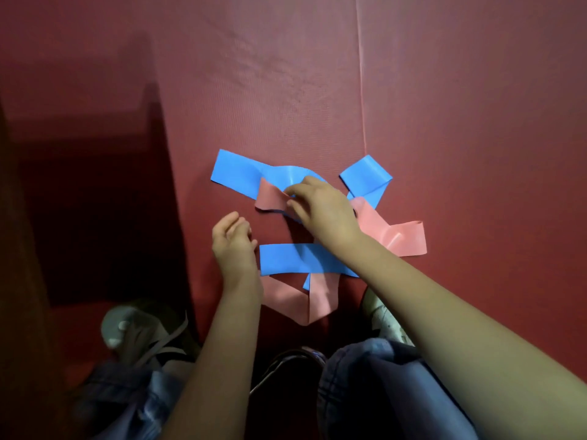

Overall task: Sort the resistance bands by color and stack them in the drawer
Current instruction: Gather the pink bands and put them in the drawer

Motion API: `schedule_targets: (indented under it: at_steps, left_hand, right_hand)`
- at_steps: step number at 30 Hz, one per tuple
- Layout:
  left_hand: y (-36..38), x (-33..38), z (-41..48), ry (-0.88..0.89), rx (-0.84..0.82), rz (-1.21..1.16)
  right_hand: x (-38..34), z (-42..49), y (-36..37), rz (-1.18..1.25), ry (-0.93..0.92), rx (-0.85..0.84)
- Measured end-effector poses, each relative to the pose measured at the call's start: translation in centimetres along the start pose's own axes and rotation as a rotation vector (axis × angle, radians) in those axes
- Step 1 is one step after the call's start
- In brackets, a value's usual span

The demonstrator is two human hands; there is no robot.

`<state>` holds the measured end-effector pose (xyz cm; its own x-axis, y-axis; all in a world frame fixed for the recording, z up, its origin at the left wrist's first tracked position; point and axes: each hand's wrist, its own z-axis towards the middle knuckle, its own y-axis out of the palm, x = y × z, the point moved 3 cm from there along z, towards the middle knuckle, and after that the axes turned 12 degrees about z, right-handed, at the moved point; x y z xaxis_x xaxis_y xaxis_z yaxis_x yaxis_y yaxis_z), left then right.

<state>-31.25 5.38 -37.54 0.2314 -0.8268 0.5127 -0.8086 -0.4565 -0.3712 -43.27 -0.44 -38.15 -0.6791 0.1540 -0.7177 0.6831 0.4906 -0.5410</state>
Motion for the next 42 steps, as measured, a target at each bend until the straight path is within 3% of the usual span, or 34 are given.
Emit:
schedule_targets:
  at_steps: [6, 12, 18, 28, 36, 39, 42]
  left_hand:
    - [1.2, -0.4, -0.6, -0.016, -0.143, 0.010]
    - [2.7, 1.1, -1.3, 0.100, -0.514, -0.060]
    - [3.1, 2.3, -1.9, 0.153, -0.637, -0.109]
    - [2.8, 5.7, -2.7, 0.364, -0.539, -0.066]
    - [2.4, 9.0, -4.6, 0.489, -0.507, -0.091]
    - [2.1, 10.4, -5.5, 0.547, -0.511, -0.131]
    - [1.5, 11.7, -6.2, 0.618, -0.532, -0.176]
  right_hand:
    - [-0.5, -0.9, -1.0, 0.380, -0.011, 0.167]
    - [-2.0, -2.1, -1.5, 0.742, 0.058, 0.082]
    - [-2.3, -2.5, -2.4, 0.899, 0.023, 0.111]
    - [-1.7, -2.3, -2.2, 0.936, 0.049, 0.004]
    - [1.9, -3.9, -1.9, 0.355, 0.159, -0.061]
    - [1.5, -4.7, -1.9, 0.401, 0.140, -0.057]
    - [0.2, -5.5, -1.5, 0.475, 0.062, -0.156]
